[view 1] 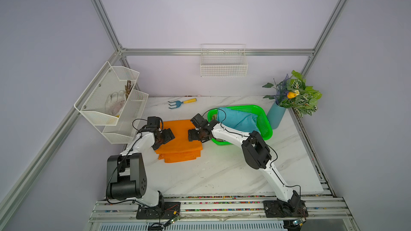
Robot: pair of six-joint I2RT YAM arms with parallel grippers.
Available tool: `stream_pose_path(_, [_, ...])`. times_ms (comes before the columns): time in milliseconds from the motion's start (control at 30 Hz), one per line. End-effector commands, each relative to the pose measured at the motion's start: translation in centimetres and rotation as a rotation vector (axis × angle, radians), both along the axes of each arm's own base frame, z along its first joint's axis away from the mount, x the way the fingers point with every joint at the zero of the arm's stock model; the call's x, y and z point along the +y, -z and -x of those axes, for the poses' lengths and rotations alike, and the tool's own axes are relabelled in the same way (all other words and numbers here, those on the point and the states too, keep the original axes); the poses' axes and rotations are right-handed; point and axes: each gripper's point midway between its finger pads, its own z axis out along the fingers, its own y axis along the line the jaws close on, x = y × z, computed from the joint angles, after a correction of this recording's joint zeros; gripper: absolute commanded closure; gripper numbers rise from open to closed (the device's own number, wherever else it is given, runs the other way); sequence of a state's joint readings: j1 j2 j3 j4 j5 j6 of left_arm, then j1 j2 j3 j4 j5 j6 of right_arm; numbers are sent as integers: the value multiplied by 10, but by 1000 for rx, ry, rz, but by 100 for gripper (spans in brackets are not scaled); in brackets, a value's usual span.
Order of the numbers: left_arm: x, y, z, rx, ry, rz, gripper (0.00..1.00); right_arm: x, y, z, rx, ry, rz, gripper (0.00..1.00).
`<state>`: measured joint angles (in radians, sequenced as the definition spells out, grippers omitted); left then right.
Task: Put the folded long pants in the basket
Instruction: Pick up the long pant at the center of the board.
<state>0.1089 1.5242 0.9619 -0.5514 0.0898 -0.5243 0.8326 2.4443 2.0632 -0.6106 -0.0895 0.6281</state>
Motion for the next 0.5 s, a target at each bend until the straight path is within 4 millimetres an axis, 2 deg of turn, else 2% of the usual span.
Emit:
stream_pose_path(0, [4, -5, -1, -22, 19, 5, 9, 2, 44, 14, 100, -37, 10, 28])
stream_pose_path(67, [7, -8, 0, -26, 11, 9, 9, 2, 47, 14, 111, -33, 3, 50])
stream_pose_path(133, [11, -12, 0, -36, -1, 11, 9, -1, 50, 12, 125, -23, -3, 82])
stream_pose_path(200, [18, -17, 1, -57, -17, 10, 8, -5, 51, 9, 133, -7, -7, 100])
stream_pose_path(333, [42, -17, 3, -93, -76, 42, 7, -10, 36, 1, 100, 13, -28, 100])
stream_pose_path(467, [59, -1, 4, -83, -91, 64, 8, -11, 15, -5, 42, 15, -53, 100])
